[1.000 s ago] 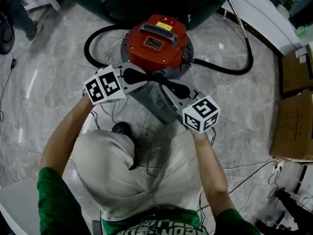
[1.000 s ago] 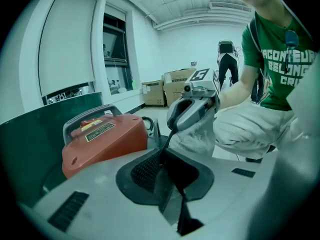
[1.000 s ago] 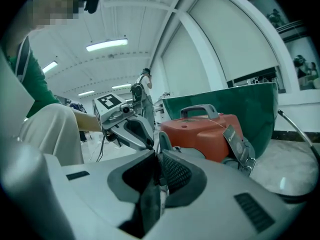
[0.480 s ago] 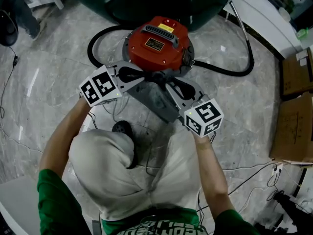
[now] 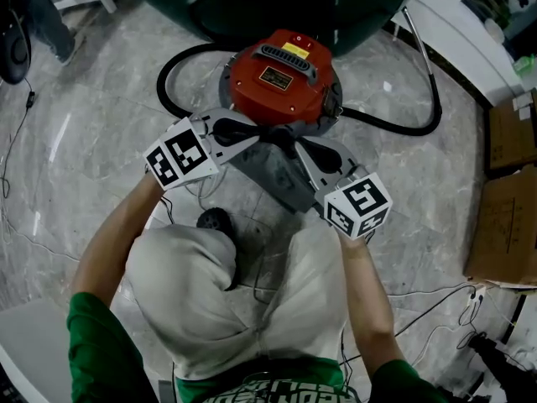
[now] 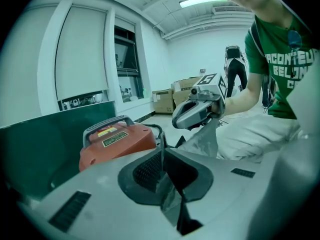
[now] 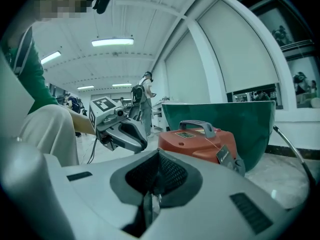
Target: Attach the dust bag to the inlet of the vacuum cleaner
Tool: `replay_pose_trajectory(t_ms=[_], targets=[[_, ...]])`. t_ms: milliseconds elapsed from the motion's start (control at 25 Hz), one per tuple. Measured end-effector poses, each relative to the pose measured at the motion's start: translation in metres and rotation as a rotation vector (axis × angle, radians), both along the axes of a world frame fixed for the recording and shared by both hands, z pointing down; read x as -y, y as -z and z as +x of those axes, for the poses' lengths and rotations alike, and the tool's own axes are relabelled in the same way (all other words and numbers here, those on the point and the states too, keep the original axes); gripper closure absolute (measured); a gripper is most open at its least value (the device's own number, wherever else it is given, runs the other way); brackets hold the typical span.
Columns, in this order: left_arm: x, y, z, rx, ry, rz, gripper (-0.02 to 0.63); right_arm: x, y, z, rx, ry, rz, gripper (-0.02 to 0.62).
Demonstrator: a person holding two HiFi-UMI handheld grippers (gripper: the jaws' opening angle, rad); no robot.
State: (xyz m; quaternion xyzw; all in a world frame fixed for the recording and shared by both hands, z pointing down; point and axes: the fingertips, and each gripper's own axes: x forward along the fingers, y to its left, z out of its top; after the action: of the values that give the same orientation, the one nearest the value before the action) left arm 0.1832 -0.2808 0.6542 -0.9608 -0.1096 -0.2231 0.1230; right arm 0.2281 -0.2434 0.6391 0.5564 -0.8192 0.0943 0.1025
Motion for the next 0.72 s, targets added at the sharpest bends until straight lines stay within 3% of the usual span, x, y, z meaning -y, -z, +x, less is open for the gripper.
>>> replay_pose_trajectory(t_ms=[200,320,560,720], targets=[[0.012,-0.002,-0.002,-0.055,-0.028,-0.038,0.600,0.011,-0.004,-0.002,-0.017,-0.014,-0.018,0.586],[0.022,0.004,-0.002,-0.090,-0.040,-0.132,0.601,0.012,0.004,0.001,-0.017,-0.026,-0.053,0.586],[0.045,0.052,-0.004,-0.095,0.035,-0.332,0.601,0.017,0.065,-0.002,-0.014,-0.050,-0.101,0.587],[0.047,0.114,-0.009,-0.077,0.102,-0.381,0.601,0.020,0.120,-0.010,0.064,-0.096,-0.148,0.586]])
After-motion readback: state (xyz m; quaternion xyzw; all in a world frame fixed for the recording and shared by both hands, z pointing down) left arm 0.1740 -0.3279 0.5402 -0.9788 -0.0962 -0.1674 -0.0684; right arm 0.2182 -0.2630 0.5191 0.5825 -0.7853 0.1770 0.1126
